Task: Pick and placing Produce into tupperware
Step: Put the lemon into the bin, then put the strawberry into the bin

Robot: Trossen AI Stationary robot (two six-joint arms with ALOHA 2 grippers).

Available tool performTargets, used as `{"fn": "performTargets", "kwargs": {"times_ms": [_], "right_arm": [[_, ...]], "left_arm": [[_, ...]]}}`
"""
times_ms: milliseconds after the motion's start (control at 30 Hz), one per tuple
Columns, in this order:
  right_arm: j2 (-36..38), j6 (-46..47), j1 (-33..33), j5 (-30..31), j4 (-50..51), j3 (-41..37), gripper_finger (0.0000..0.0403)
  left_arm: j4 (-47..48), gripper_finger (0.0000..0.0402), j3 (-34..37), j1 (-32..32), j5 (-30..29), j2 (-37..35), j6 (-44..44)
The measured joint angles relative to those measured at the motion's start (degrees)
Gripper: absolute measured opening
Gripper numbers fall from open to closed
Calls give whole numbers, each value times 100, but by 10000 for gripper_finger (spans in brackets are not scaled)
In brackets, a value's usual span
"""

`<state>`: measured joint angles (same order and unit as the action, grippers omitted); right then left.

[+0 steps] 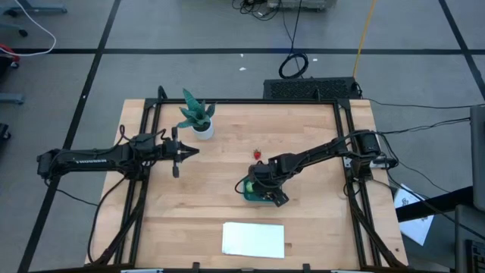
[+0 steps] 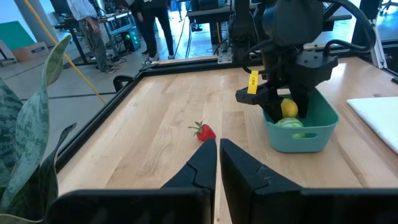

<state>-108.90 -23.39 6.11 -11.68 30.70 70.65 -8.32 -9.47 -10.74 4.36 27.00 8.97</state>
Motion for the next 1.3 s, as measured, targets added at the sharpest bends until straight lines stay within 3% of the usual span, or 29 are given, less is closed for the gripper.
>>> {"fn": "performTargets", "kwargs": {"times_ms": [800,1300], "right_arm": [[323,-12,0,295,267,269,243],[358,-28,-15,421,954,462,70]], "left_arm": [[0,26,0,0,2,0,0],[1,26,0,0,0,0,2]]}}
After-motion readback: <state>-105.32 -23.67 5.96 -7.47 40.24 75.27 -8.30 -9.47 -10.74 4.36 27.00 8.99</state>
